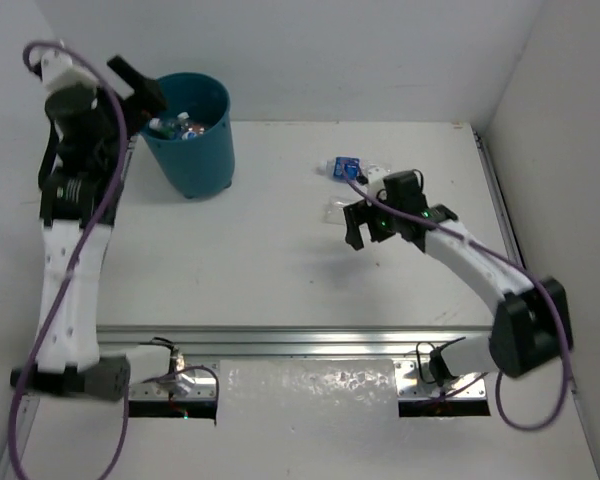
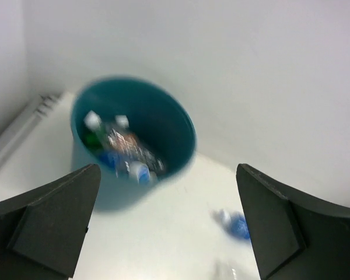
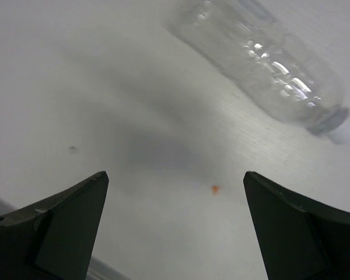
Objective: Put the plastic bottles in the bin
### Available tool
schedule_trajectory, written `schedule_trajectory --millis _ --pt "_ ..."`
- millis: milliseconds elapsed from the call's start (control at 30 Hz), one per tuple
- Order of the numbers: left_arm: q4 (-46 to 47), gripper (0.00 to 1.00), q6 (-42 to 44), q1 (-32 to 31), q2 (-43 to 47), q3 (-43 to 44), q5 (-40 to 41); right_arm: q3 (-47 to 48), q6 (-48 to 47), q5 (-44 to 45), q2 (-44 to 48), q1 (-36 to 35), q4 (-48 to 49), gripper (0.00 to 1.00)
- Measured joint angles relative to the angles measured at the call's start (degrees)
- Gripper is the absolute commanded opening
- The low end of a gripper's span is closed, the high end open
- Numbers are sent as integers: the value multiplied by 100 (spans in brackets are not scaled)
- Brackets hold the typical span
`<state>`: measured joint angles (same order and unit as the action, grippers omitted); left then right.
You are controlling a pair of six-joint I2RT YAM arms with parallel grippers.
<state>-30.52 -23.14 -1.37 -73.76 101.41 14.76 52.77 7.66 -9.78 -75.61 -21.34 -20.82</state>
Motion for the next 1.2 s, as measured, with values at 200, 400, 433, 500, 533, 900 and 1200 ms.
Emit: schedule_trajectory --millis 200,400,433,500,533,900,1200 --pt "348 100 63 -396 2505 -3257 -437 1421 -1270 1095 -2199 22 -85 99" --pt "374 100 249 -455 2894 -4896 -240 1792 -2277 1366 -2850 26 -44 98" --pt "367 100 275 -463 2785 -4964 -251 1908 -2406 1386 -3014 26 -7 98" --pt "374 100 319 -481 2651 -4988 -317 2094 -2684 1427 -3368 26 155 98" --pt "402 100 334 -487 2632 -4988 -348 2118 -2835 1488 -3499 26 262 98" --pt "675 100 356 -494 2680 -4988 -833 2013 -3112 1377 -3873 66 686 32" --pt "1679 100 -116 -533 2487 -5563 -3668 173 -793 -901 -1338 81 1528 19"
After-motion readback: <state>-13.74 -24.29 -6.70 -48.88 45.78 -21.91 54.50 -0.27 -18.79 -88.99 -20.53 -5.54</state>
